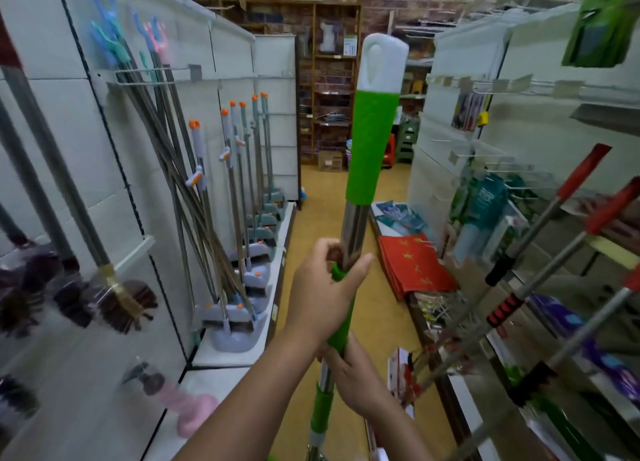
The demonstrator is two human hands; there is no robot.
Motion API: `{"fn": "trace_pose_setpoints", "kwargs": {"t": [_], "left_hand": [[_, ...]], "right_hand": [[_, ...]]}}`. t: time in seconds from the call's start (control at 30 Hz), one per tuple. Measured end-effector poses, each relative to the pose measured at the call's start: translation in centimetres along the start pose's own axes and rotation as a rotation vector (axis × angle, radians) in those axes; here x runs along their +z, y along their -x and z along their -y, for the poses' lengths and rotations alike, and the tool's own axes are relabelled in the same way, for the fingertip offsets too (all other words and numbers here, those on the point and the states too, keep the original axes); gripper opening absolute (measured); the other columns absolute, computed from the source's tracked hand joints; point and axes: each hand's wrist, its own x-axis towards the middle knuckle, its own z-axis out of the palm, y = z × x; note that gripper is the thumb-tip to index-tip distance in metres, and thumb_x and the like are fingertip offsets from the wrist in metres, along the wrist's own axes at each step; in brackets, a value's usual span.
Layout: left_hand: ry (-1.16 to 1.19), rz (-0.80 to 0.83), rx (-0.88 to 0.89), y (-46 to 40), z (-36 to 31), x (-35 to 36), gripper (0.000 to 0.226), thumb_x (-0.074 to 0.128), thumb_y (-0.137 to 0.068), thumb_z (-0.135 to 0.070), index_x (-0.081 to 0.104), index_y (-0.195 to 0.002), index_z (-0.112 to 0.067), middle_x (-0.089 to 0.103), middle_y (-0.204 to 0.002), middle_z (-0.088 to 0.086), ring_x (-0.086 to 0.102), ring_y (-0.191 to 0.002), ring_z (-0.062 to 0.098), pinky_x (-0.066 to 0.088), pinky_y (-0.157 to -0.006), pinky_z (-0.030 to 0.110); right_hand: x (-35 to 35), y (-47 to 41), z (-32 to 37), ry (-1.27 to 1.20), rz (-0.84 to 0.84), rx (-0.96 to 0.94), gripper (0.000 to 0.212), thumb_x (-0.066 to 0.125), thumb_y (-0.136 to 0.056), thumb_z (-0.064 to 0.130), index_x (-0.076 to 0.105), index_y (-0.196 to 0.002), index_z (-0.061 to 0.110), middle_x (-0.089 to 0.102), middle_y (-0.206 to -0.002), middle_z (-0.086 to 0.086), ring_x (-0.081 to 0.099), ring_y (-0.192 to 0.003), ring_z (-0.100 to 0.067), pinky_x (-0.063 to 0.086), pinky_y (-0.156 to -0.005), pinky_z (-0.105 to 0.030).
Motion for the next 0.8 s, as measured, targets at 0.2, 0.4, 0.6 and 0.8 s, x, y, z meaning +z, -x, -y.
{"fn": "trace_pose_setpoints", "kwargs": {"t": [0.2, 0.4, 0.6, 0.8], "left_hand": [[0.069, 0.112, -0.168, -8.0, 8.0, 3.3, 0.012, 0.058, -0.084, -0.042, 0.051, -0.092, -0.042, 0.063, -0.093, -0.018, 0.060, -0.086, -0.006, 0.049, -0.071, 0.010], [0.116, 0.185, -0.149, -18.1, 13.1, 5.7, 0.017, 0.058, -0.087, -0.034, 0.051, -0.092, -0.048, 0.064, -0.094, -0.017, 0.059, -0.087, -0.010, 0.050, -0.076, 0.013], [0.209, 0.222, -0.174, -29.8, 20.1, 9.1, 0.016, 0.059, -0.088, -0.027, 0.055, -0.094, -0.041, 0.064, -0.088, -0.019, 0.060, -0.080, -0.011, 0.045, -0.065, 0.004], [0.276, 0.330, -0.118, -42.8, 24.0, 12.1, 0.020, 0.060, -0.087, -0.023, 0.055, -0.095, -0.040, 0.065, -0.090, -0.018, 0.060, -0.082, -0.014, 0.047, -0.067, 0.005]], "right_hand": [[-4.3, -11.8, -0.4, -0.018, 0.015, -0.048, 0.038, 0.044, -0.097, 0.027, 0.032, -0.121, 0.053, 0.052, -0.129, 0.015, 0.051, -0.119, 0.001, 0.047, -0.100, -0.027], [-7.8, -22.2, -2.5, -0.021, -0.031, -0.013, 0.038, 0.045, -0.096, 0.028, 0.034, -0.122, 0.053, 0.052, -0.130, 0.020, 0.049, -0.120, 0.005, 0.044, -0.104, -0.030], [-11.5, -34.3, -3.9, 0.017, -0.095, 0.059, 0.028, 0.042, -0.097, 0.022, 0.041, -0.109, 0.047, 0.054, -0.114, 0.026, 0.053, -0.101, 0.020, 0.046, -0.084, -0.010], [-16.2, -46.4, -3.4, 0.051, -0.234, 0.056, 0.030, 0.047, -0.095, 0.027, 0.047, -0.121, 0.041, 0.058, -0.121, 0.022, 0.053, -0.113, 0.011, 0.044, -0.091, -0.011]]}}
